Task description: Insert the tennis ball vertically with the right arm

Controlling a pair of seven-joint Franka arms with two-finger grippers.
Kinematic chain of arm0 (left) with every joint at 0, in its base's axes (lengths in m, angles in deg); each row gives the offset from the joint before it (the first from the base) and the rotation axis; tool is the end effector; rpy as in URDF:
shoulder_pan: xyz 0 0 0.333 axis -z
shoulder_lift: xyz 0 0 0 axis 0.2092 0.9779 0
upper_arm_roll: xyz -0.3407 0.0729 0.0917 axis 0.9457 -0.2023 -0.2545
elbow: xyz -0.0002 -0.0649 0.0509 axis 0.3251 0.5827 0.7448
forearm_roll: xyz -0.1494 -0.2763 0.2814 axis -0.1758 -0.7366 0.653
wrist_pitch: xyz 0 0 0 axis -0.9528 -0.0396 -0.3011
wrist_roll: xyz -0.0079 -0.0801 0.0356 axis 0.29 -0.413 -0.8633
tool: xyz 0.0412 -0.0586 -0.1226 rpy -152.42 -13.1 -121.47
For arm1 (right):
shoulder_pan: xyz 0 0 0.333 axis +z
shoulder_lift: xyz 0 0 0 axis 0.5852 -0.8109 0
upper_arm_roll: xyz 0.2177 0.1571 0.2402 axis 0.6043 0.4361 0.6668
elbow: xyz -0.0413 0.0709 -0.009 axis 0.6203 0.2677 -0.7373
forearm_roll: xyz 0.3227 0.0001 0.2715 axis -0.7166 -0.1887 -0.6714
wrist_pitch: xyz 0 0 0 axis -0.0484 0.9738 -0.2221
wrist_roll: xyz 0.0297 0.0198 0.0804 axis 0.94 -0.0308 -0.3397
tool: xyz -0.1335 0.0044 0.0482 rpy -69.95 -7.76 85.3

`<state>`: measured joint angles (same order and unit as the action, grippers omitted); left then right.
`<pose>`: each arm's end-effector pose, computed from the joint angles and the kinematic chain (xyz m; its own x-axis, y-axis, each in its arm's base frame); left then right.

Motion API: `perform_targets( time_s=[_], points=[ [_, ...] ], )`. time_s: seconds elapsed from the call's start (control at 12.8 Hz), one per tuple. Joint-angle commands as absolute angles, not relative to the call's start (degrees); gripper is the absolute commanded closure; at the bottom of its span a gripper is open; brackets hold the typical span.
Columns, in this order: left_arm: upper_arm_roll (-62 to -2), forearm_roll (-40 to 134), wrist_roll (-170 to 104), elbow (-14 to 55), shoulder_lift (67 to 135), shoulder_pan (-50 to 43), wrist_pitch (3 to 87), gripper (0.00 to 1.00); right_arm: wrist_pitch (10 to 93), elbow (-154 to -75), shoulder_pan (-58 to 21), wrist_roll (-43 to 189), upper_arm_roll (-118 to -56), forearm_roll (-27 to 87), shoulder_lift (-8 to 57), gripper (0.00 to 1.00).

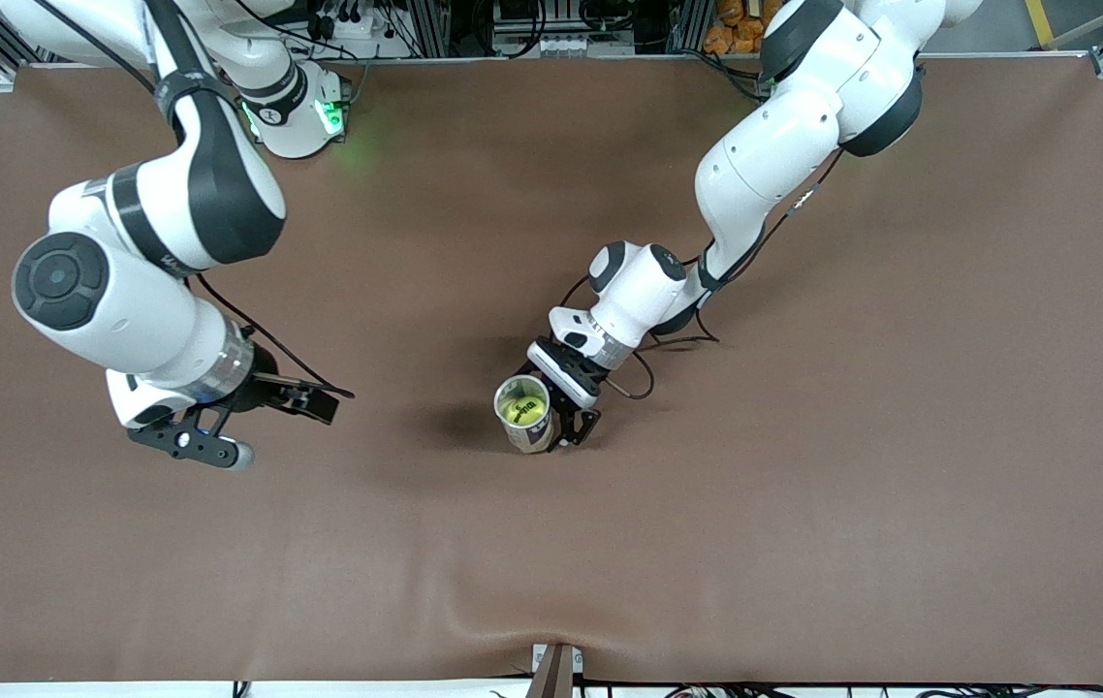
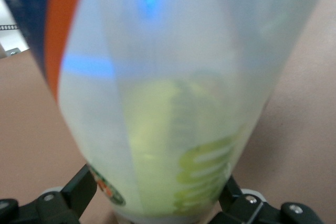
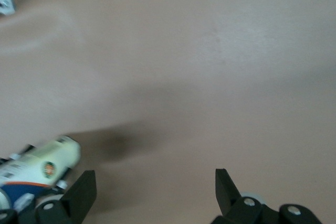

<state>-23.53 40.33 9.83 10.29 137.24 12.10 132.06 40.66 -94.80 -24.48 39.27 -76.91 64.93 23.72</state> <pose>0.6031 -0.5253 0.1255 0.4250 -0.3913 0.8163 -0.7109 -0.7025 0.0334 0.7089 0.1971 0.4698 0.9717 -0.2357 -0.0164 -0.2363 -0.9695 -0.0653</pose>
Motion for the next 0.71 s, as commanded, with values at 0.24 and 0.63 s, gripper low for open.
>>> perform_targets(
  time_s=[0.24, 0.63],
  points=[
    [-23.21, 40.76, 9.52, 18.29, 133.28, 9.64, 131.56, 0.00, 41.03, -109.82, -33.95, 55.58, -75.99, 65.19, 35.25, 0.00],
    [-22.60, 40.59, 9.26, 24.36, 130.10, 7.79, 131.30, 0.00, 41.03, -119.65, -36.26, 63.95, -75.99, 65.10, 44.29, 0.00]
  ],
)
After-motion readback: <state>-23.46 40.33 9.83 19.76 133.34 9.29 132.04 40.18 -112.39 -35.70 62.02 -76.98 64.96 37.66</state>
